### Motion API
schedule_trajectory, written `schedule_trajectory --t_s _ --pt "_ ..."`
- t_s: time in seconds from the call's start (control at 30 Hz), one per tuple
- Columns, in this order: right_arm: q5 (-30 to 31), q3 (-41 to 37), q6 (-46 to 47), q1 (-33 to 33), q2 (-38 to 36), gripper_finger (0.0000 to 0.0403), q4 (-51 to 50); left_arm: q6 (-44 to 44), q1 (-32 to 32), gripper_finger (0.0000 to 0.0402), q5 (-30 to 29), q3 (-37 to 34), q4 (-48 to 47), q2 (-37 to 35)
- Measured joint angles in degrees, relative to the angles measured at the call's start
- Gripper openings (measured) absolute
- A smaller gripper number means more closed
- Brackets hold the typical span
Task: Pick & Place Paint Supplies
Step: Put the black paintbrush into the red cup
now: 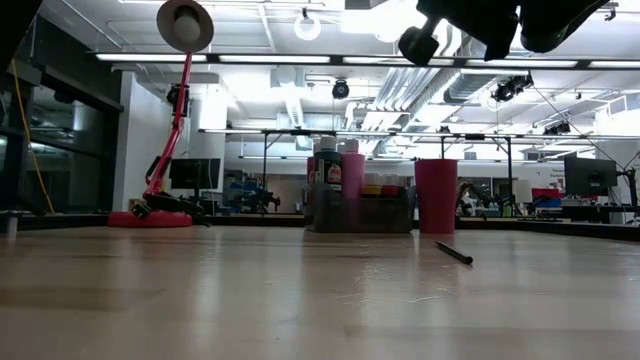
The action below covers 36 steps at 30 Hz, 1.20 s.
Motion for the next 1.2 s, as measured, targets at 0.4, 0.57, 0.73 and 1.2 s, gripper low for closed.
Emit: schedule_trajectory --t_s 0.4,0.57,0.73,1.2 --pt "-0.3 0.0 -0.06 0.0 0.0 0.0004 0.06 -0.02 0.0 0.0 -0.07 0.0 -0.07 0.0" --pt "-0.26 0.0 0.98 0.02 0.0 0.0032 0.56 -0.02 0.0 0.0 -0.09 0.0 -0.13 0.0" --pt "0.33 0.04 2.22 0.29 -0.09 0.0094 1.44 -0.04 0.04 0.0 -0.23 0.0 -0.23 0.0" --pt "12.39 0.15 -1.81 6.35 2.67 0.0152 0.87 -0.42 0.37 0.0 -0.51 -0.04 -0.34 0.07"
